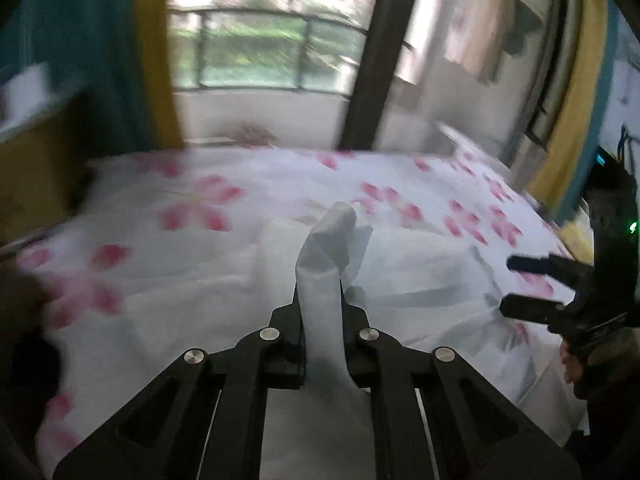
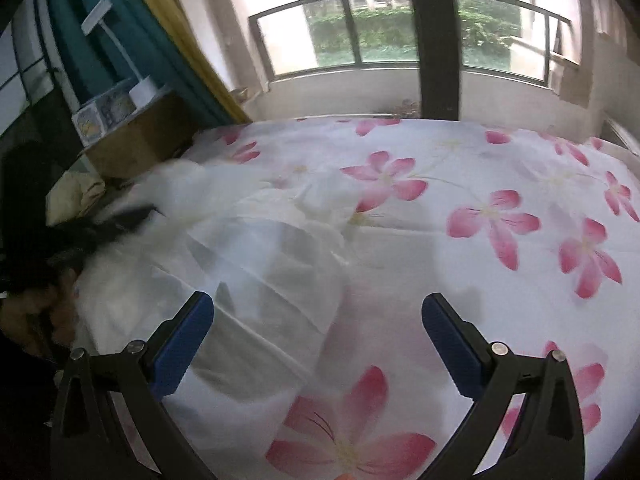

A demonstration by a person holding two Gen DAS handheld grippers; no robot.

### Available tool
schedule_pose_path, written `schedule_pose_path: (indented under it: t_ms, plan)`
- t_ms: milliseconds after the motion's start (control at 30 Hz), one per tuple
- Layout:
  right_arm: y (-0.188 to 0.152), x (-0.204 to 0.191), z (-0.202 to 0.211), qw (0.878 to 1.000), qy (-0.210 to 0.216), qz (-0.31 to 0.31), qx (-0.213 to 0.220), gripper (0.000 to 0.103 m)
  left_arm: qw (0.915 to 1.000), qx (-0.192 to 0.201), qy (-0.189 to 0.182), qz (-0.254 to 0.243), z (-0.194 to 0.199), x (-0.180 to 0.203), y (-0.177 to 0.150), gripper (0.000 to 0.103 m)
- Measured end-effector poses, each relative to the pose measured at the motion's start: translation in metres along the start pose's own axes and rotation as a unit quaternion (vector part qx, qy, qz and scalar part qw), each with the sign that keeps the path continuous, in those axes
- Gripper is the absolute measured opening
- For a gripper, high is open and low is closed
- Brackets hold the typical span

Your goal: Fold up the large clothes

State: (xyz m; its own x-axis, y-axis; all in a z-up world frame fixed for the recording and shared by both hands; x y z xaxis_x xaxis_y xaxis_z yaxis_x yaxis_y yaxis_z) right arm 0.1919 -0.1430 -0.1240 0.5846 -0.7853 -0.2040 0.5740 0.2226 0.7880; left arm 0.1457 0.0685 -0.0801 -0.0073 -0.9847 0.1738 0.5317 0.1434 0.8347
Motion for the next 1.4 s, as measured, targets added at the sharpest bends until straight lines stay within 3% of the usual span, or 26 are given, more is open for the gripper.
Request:
schedule_pose_path:
  t_ms: [167,267,467,533,600,767,867,967,1000,1067,1100,1133,1300,1400]
  plan:
    - [-0.011,-0.019,-0.028,0.998,0.003,0.037,-0.044,0.103,0.9956,0.005,0.074,0.056,0.026,-0.043,-0.029,0.009]
    - [-0.017,-0.033,-0.043,0.997,0.003,0.050,-0.064,0.103,0.9903,-0.021,0.089,0.105,0.031,-0.064,-0.054,0.009]
    - [-0.019,-0.046,-0.047,0.995,0.006,0.076,-0.063,0.103,0.9906,-0.043,0.097,0.086,0.041,-0.068,-0.063,0.010]
    - [-0.016,-0.047,-0.043,0.995,-0.001,0.081,-0.058,0.103,0.9917,-0.027,0.103,0.073,0.048,-0.068,-0.049,0.020]
    - [-0.013,-0.047,-0.037,0.995,-0.008,0.084,-0.046,0.103,0.9925,-0.002,0.103,0.065,0.054,-0.065,-0.035,0.044]
    - [-0.010,-0.039,-0.023,0.996,-0.023,0.073,-0.034,0.103,0.9948,0.041,0.087,0.031,0.056,-0.049,-0.007,0.046]
    - [-0.009,-0.030,-0.015,0.997,-0.035,0.062,-0.029,0.103,0.9975,0.002,0.069,0.019,0.032,-0.046,-0.010,0.047]
    - [-0.009,-0.022,-0.007,0.997,-0.044,0.056,-0.023,0.103,0.9950,-0.072,0.044,0.053,0.000,-0.053,-0.035,0.047]
    - [-0.008,-0.019,-0.005,0.997,-0.047,0.054,-0.021,0.103,0.9923,-0.101,0.032,0.065,-0.010,-0.056,-0.048,0.046]
    - [-0.009,-0.015,-0.004,0.997,-0.052,0.048,-0.021,0.103,0.9945,-0.086,0.027,0.054,-0.008,-0.054,-0.053,0.046]
    - [-0.010,-0.014,-0.004,0.997,-0.054,0.047,-0.022,0.103,0.9948,-0.090,0.022,0.042,-0.006,-0.051,-0.055,0.034]
    - [-0.011,-0.012,-0.004,0.997,-0.055,0.044,-0.022,0.103,0.9950,-0.092,0.013,0.038,-0.004,-0.049,-0.057,0.009]
    - [-0.017,-0.007,-0.014,0.998,-0.045,0.039,-0.033,0.103,0.9978,-0.047,0.015,0.044,0.026,-0.048,-0.050,0.009]
    - [-0.024,-0.006,-0.026,0.998,-0.030,0.019,-0.046,0.103,0.9964,-0.030,0.014,0.078,0.051,-0.052,-0.047,0.009]
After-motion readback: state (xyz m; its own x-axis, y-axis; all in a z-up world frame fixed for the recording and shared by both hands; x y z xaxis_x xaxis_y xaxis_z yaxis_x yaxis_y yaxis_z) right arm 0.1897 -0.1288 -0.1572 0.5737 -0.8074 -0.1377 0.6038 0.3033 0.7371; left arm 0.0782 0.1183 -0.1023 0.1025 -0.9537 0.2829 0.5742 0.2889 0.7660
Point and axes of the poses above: each gripper's, at about its wrist camera, not at the fingertips, and z roughly against the way its jaws point, x to its right, y to its top, the point moved 5 cm from there along -z, roughly the way its jaws point, and after that the axes turned 9 degrees about x, right-handed, at the moved point
